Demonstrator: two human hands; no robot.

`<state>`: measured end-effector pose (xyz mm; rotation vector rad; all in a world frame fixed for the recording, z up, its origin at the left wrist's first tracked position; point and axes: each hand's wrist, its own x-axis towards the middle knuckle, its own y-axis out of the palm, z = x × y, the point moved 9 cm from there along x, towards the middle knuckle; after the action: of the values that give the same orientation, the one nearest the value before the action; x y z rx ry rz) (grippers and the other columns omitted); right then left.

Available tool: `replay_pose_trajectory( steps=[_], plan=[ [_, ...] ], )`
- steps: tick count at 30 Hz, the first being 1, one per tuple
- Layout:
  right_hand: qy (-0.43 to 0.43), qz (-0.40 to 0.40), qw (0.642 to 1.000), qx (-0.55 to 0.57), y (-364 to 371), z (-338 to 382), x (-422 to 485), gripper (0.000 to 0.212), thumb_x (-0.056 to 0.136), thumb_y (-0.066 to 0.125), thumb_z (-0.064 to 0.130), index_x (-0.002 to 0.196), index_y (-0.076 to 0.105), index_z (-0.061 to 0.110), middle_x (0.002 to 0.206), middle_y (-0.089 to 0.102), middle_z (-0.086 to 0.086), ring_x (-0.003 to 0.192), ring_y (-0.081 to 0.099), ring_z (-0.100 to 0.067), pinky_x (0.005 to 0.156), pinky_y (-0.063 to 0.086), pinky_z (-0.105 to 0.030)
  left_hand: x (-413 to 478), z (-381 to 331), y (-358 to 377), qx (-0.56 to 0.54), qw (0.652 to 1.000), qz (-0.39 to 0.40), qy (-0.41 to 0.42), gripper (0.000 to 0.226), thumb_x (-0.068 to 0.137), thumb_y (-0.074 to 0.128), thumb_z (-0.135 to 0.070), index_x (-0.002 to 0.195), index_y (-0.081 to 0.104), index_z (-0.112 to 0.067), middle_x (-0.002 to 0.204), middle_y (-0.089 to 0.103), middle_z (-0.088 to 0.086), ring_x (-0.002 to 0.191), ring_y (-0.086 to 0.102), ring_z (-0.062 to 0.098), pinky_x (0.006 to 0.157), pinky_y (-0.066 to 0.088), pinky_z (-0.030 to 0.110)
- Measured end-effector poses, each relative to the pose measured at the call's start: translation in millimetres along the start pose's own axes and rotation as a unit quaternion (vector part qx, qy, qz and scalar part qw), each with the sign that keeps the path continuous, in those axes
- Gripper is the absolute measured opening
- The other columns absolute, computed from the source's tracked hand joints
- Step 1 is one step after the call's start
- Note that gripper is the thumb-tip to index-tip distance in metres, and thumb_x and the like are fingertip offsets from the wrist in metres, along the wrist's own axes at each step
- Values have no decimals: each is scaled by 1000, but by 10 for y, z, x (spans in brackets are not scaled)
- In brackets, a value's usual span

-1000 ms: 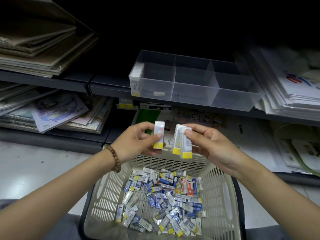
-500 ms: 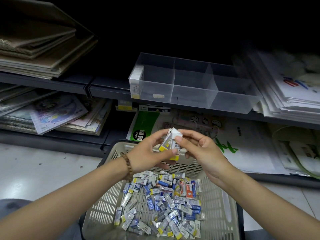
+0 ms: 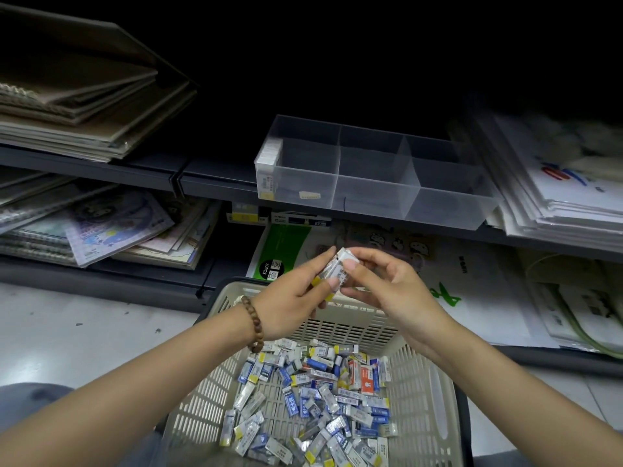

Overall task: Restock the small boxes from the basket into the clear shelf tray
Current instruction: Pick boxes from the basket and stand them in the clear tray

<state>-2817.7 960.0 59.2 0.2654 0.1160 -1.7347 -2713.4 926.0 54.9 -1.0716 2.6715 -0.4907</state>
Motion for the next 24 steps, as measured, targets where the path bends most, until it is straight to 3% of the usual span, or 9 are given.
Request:
replay_pose_trajectory(
  steps=[3,6,10,14,17,19,21,24],
  plan=[
    [17,4,999,42,6,54,15,28,86,62,15,114,62,9,106,68,-10,86,70,-14,77,57,-21,13,-109,-78,-17,999,-25,22,48,95,42,-27,142,31,-27,77,50,3,65,47,12,62,46,31],
    [13,29,997,67,65,248,39,34,85,63,14,118,60,5,109,69,-14,96,68,-21,79,57,-23,6,-231,-280,-79,994,-67,40,39,86,53,-33,122,47,-18,87,61,-2,63,54,8,64,49,33],
    [-18,62,997,49,208,632,101,45,75,67,19,118,61,5,111,70,-11,101,67,-19,80,56,-21,33,-373,-668,-137,980,-131,60,35,72,65,-36,100,55,-18,95,67,-2,68,63,4,61,50,19],
    [-73,71,995,-21,369,1099,227,35,84,66,14,118,60,8,111,70,-10,102,67,-19,87,54,-23,97,-617,-1057,-140,966,-184,113,29,78,67,-28,104,61,-18,103,64,-1,71,66,3,59,51,15],
    [-116,67,988,-75,475,1429,384,29,88,61,12,116,60,3,110,70,-12,98,68,-19,84,55,-21,144,-758,-1319,-147,953,-220,147,38,73,64,-37,108,61,-21,106,64,-2,78,66,0,63,51,14],
    [-135,56,984,-106,515,1607,534,28,92,55,12,116,59,-1,107,69,-13,93,68,-19,80,56,-20,189,-748,-1511,-155,943,-248,156,37,80,59,-33,116,55,-22,110,62,-1,89,63,3,72,53,18],
    [-132,33,983,-126,502,1726,718,29,93,54,12,116,58,-6,99,68,-13,82,68,-15,72,57,-17,228,-624,-1705,-147,937,-284,140,34,90,51,-30,123,49,-25,115,57,-8,102,55,0,85,46,13],
    [-104,-11,976,-194,448,1724,1017,40,90,60,13,123,50,-8,95,65,-14,76,66,-15,65,57,-17,292,-296,-1819,-116,943,-304,66,39,95,40,-37,133,41,-29,124,46,-17,108,42,-7,88,32,9]
  ],
)
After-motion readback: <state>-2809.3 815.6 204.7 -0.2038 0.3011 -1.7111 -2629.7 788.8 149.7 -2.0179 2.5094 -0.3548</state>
